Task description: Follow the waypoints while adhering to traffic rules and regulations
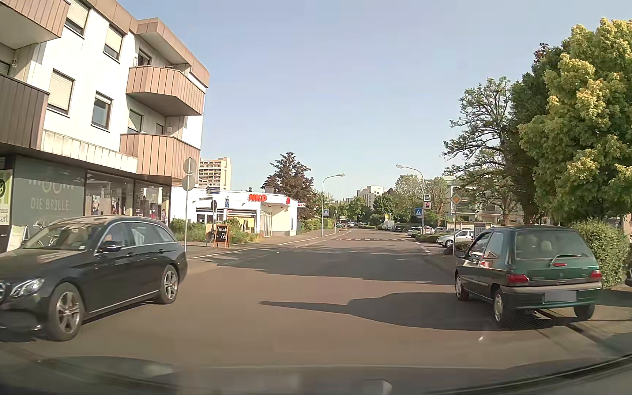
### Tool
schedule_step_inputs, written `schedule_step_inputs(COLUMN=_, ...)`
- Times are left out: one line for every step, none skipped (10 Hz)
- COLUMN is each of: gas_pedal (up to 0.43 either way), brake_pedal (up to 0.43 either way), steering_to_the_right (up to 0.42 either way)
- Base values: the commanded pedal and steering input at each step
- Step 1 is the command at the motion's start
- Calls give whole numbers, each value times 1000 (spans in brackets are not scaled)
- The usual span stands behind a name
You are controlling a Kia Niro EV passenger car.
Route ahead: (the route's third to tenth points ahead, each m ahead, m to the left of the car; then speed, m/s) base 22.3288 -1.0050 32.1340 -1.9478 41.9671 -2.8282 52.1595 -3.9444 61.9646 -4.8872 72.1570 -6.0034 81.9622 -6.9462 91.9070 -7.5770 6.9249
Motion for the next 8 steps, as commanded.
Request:
schedule_step_inputs(gas_pedal=110, brake_pedal=30, steering_to_the_right=45)
schedule_step_inputs(gas_pedal=118, brake_pedal=30, steering_to_the_right=45)
schedule_step_inputs(gas_pedal=118, brake_pedal=30, steering_to_the_right=45)
schedule_step_inputs(gas_pedal=118, brake_pedal=30, steering_to_the_right=45)
schedule_step_inputs(gas_pedal=118, brake_pedal=30, steering_to_the_right=44)
schedule_step_inputs(gas_pedal=118, brake_pedal=30, steering_to_the_right=44)
schedule_step_inputs(gas_pedal=118, brake_pedal=30, steering_to_the_right=43)
schedule_step_inputs(gas_pedal=118, brake_pedal=30, steering_to_the_right=44)
